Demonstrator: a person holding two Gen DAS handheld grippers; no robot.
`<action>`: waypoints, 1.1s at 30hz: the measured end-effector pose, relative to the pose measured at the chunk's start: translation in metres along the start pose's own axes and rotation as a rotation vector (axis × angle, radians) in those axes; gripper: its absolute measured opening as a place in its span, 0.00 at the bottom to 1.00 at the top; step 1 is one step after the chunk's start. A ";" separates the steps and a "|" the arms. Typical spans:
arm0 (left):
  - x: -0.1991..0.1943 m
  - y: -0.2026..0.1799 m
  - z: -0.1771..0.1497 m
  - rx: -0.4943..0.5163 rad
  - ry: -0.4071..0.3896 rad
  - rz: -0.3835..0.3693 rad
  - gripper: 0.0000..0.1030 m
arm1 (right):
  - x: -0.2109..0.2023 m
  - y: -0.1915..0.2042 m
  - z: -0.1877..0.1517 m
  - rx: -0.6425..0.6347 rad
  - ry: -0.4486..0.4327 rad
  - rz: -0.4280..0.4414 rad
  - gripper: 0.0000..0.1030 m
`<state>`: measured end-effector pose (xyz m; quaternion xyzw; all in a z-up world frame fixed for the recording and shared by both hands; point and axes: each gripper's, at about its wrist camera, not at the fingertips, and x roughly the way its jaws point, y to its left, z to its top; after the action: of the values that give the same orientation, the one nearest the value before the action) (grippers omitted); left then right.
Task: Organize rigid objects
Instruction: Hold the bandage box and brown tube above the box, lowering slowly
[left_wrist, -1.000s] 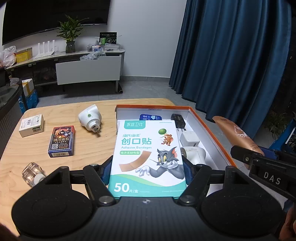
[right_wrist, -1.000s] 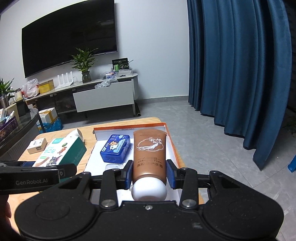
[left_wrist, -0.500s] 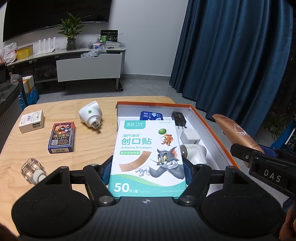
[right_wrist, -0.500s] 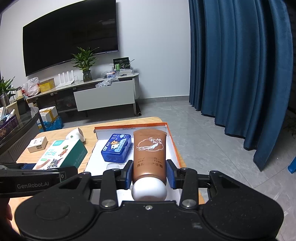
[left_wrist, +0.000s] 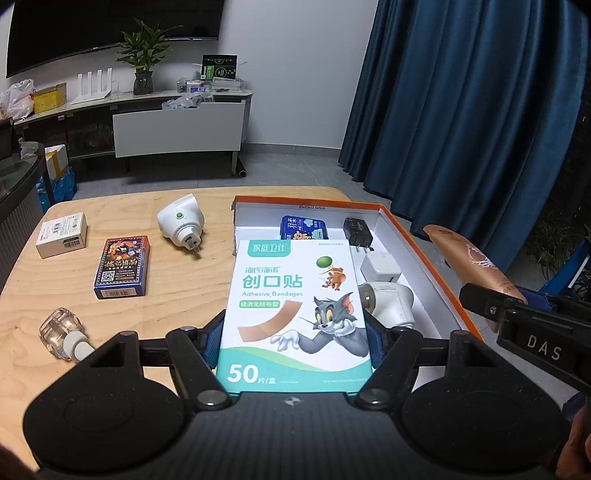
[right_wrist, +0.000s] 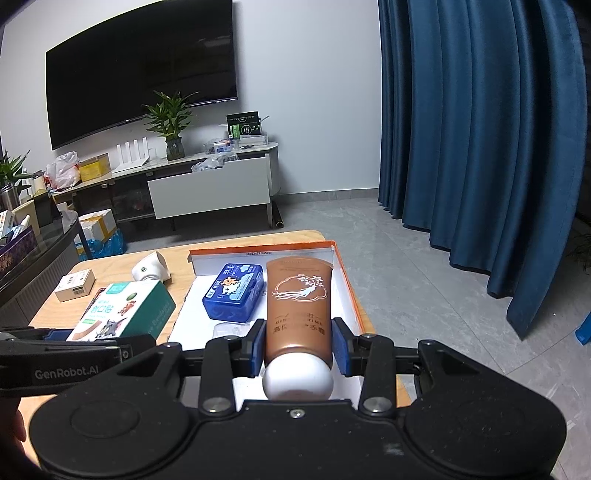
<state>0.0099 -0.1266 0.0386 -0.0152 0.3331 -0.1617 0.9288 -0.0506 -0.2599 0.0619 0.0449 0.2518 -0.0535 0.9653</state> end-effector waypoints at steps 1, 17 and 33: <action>0.001 0.000 0.000 0.000 0.001 0.000 0.70 | 0.000 0.000 0.000 -0.001 0.001 0.000 0.44; 0.003 0.000 -0.001 -0.013 0.010 0.000 0.69 | 0.000 0.001 0.001 -0.003 0.004 0.001 0.44; 0.004 0.001 -0.003 -0.018 0.015 -0.002 0.70 | -0.001 0.000 0.001 -0.003 0.007 0.000 0.44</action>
<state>0.0112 -0.1271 0.0341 -0.0225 0.3414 -0.1596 0.9260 -0.0512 -0.2594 0.0630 0.0435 0.2555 -0.0528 0.9644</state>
